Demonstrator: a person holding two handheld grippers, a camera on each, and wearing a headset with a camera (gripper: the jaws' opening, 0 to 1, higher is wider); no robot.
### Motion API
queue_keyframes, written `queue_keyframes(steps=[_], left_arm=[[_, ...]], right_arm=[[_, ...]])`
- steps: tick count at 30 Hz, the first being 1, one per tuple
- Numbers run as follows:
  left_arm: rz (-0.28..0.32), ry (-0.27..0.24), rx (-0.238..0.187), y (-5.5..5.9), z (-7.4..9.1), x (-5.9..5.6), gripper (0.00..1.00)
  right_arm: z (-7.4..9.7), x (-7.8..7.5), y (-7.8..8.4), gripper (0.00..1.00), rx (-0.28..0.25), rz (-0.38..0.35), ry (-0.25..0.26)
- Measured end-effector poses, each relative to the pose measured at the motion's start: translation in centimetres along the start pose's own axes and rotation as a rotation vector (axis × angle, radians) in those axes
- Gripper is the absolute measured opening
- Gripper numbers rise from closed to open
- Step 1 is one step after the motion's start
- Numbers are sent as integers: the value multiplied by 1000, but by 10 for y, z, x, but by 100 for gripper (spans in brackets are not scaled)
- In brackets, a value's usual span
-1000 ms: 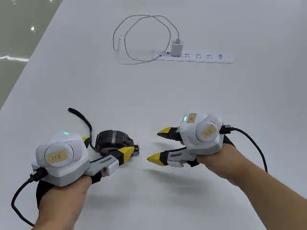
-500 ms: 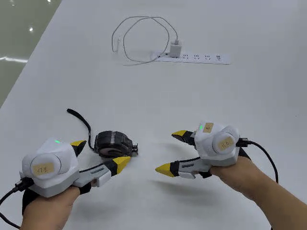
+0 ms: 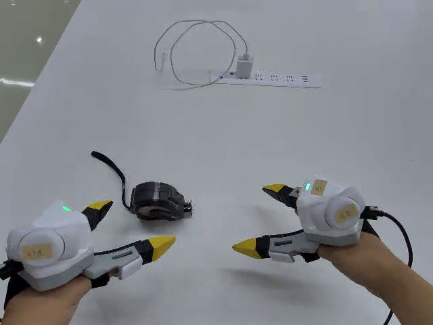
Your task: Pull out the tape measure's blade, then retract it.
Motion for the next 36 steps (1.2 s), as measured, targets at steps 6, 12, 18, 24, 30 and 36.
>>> queue_keyframes(steps=[6, 12, 18, 24, 30, 36], left_arm=[[-15, 14, 8, 0, 7, -2, 87], [-57, 39, 15, -1, 14, -4, 90], [-70, 55, 30, 1, 20, -3, 93], [-78, 68, 45, 5, 26, 1, 95], [-83, 77, 55, 8, 29, 2, 96], [-83, 86, 65, 10, 34, 3, 98]], right_arm=[[9, 5, 4, 78, -4, -25, 13], [20, 6, 7, 84, -5, -39, 31], [32, 8, 12, 90, 2, -46, 41], [45, 6, 19, 96, 9, -57, 63], [56, 6, 22, 98, 18, -58, 80], [66, 8, 26, 99, 20, -64, 93]])
Point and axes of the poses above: the centre of the closed fingertips' face, and the gripper's own axes: z roughly backward along the fingers, x roughly to its left, y roughly out of its underside, the point moved 8 cm from there along z, roughly backward along the fingers
